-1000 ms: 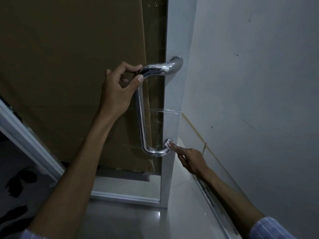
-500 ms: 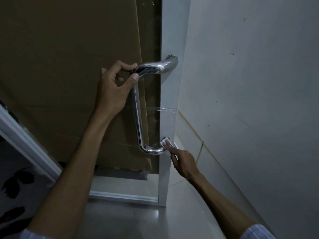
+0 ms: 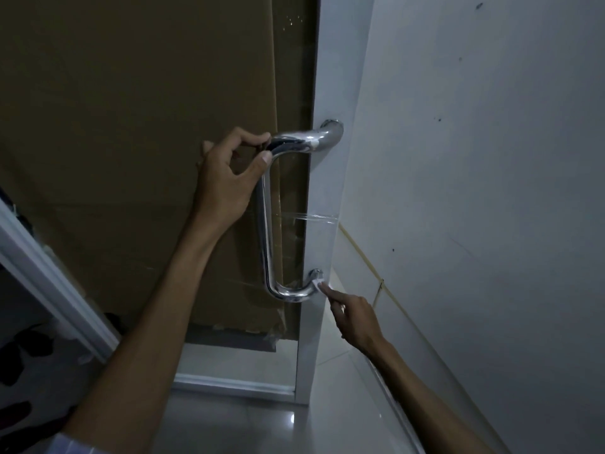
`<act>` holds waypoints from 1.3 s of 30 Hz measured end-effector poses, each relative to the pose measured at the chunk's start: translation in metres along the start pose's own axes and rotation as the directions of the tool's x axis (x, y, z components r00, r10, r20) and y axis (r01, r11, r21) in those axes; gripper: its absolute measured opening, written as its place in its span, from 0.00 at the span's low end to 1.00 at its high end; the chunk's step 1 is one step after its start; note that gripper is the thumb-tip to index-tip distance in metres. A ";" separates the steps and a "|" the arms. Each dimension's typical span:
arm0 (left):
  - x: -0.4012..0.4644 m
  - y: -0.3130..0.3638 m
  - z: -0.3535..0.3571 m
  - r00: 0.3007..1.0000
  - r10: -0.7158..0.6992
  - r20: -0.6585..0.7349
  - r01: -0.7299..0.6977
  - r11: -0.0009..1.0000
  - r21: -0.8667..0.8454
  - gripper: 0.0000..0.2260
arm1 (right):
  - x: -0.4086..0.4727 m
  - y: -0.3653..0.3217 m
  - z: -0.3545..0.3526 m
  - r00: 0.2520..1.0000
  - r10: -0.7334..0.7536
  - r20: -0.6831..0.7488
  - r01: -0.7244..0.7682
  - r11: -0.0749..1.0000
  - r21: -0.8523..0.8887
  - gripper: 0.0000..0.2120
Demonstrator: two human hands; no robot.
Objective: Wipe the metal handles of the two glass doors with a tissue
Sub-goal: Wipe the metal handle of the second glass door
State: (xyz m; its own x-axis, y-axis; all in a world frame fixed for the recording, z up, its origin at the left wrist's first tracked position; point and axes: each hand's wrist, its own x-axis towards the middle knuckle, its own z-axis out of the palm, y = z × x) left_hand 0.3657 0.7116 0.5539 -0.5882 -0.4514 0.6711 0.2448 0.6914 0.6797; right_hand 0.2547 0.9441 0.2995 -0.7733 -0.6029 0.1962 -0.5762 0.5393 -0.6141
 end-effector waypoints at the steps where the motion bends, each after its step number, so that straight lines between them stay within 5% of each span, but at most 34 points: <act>1: -0.002 0.001 0.001 1.000 -0.004 -0.007 0.004 1.000 0.009 0.07 | 0.000 -0.008 -0.007 0.998 0.056 -0.020 -0.054 0.992 0.110 0.23; 4: -0.002 0.004 0.001 1.000 0.003 -0.030 -0.002 0.999 0.050 0.08 | 0.008 -0.045 -0.039 0.967 0.239 -0.085 -0.184 0.892 0.413 0.19; 7: -0.002 0.006 -0.003 0.998 0.030 -0.055 -0.023 0.993 0.118 0.09 | 0.014 -0.084 -0.074 0.886 0.463 -0.034 -0.277 0.586 0.761 0.17; 10: -0.002 0.011 -0.007 0.997 0.037 -0.065 -0.030 0.994 0.107 0.08 | 0.015 -0.132 -0.111 0.912 0.410 -0.020 -0.163 0.405 0.900 0.16; 17: -0.003 0.036 -0.015 0.981 0.074 0.179 -0.062 0.995 -0.072 0.10 | 0.014 -0.234 -0.154 0.965 0.234 -0.121 0.037 0.337 0.941 0.13; 21: 0.009 0.043 -0.028 0.928 0.048 0.370 0.067 0.954 -0.292 0.12 | 0.023 -0.269 -0.151 0.946 0.227 -0.234 0.101 0.477 0.873 0.11; 27: 0.045 0.031 -0.036 0.959 -0.019 0.283 0.124 0.925 -0.360 0.04 | 0.028 -0.284 -0.151 0.919 0.180 -0.351 0.134 0.695 0.707 0.06; 33: 0.100 0.026 -0.023 0.995 0.100 -0.003 -0.097 0.971 0.217 0.03 | 0.030 -0.270 -0.168 0.786 0.225 -0.576 0.069 0.893 0.444 0.06; 39: 0.106 0.047 0.015 0.944 0.024 0.329 -0.099 0.972 0.212 0.07 | 0.030 -0.275 -0.174 0.744 0.267 -0.613 0.021 0.907 0.421 0.10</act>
State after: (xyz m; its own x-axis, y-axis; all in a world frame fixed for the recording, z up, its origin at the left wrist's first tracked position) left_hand 0.3029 0.7047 0.6522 -0.8031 -0.2237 0.5523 0.1326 0.8365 0.5316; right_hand 0.3437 0.8801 0.6074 -0.8912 0.0561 0.4501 -0.4273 0.2293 -0.8746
